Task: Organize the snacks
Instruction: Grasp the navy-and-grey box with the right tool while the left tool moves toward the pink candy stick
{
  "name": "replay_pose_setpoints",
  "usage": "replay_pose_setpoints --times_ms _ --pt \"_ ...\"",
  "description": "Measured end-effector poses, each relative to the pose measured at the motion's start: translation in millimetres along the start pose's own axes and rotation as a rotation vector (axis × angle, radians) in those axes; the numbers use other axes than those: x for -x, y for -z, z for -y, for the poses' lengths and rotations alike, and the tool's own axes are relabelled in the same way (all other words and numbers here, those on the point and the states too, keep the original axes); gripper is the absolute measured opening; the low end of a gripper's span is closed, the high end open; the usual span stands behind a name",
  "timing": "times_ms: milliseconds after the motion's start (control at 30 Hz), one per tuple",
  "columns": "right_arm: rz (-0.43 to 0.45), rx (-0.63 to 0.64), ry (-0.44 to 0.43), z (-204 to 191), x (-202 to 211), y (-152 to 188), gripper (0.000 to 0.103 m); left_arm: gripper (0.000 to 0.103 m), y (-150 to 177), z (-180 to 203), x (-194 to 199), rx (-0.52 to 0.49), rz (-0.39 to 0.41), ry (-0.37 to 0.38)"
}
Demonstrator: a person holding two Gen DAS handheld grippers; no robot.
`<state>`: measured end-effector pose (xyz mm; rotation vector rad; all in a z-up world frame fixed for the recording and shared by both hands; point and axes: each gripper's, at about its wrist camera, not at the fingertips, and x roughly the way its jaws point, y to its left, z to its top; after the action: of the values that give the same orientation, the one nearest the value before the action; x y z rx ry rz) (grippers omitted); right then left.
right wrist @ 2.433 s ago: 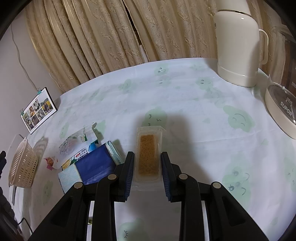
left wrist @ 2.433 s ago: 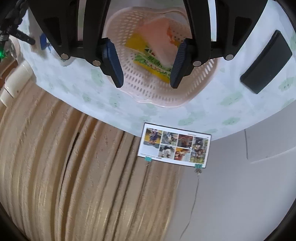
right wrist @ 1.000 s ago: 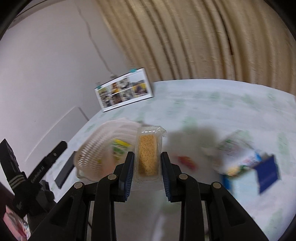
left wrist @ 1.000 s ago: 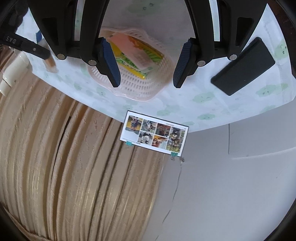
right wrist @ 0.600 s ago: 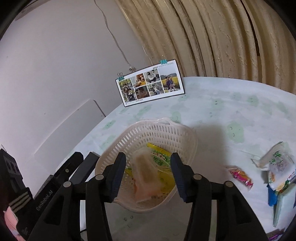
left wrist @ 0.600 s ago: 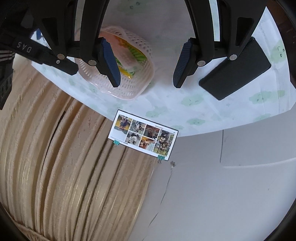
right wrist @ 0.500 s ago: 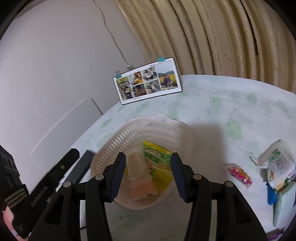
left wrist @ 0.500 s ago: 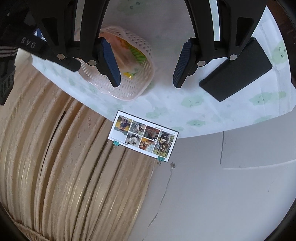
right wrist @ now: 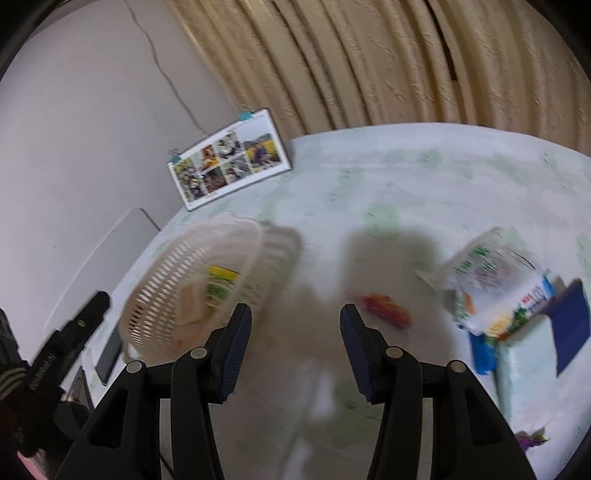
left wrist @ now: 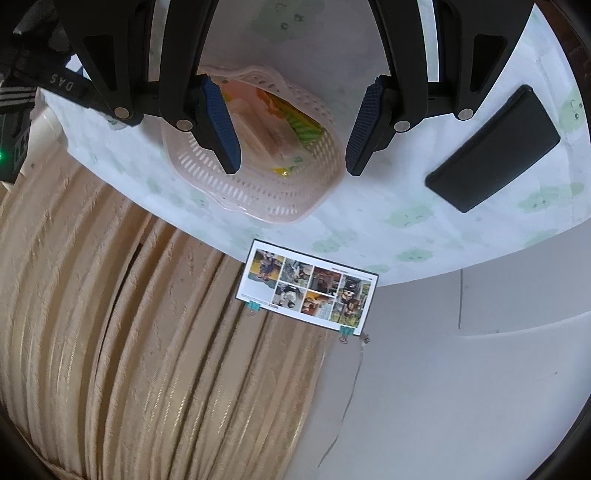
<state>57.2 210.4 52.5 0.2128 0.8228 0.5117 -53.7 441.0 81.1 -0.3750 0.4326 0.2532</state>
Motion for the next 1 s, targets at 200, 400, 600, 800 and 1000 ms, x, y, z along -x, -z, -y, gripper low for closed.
replay_pose_setpoints --times_ms 200,400,600,800,1000 --pt "-0.031 -0.039 0.065 29.6 -1.7 10.9 0.048 0.06 -0.3 4.6 2.9 -0.01 0.001 0.009" --pt "-0.039 -0.067 0.117 57.5 4.8 19.9 0.048 0.06 1.1 12.1 3.0 -0.023 -0.006 0.018" --pt "-0.045 -0.1 0.145 85.9 22.9 34.1 0.044 0.06 5.0 25.3 3.0 -0.049 -0.015 0.034" --pt "-0.017 -0.122 0.194 108.3 49.9 44.2 0.045 0.06 8.5 43.3 4.8 -0.087 -0.024 0.061" --pt "0.007 -0.18 0.255 136.7 71.8 50.2 0.046 0.063 11.8 61.4 5.4 -0.12 -0.035 0.088"
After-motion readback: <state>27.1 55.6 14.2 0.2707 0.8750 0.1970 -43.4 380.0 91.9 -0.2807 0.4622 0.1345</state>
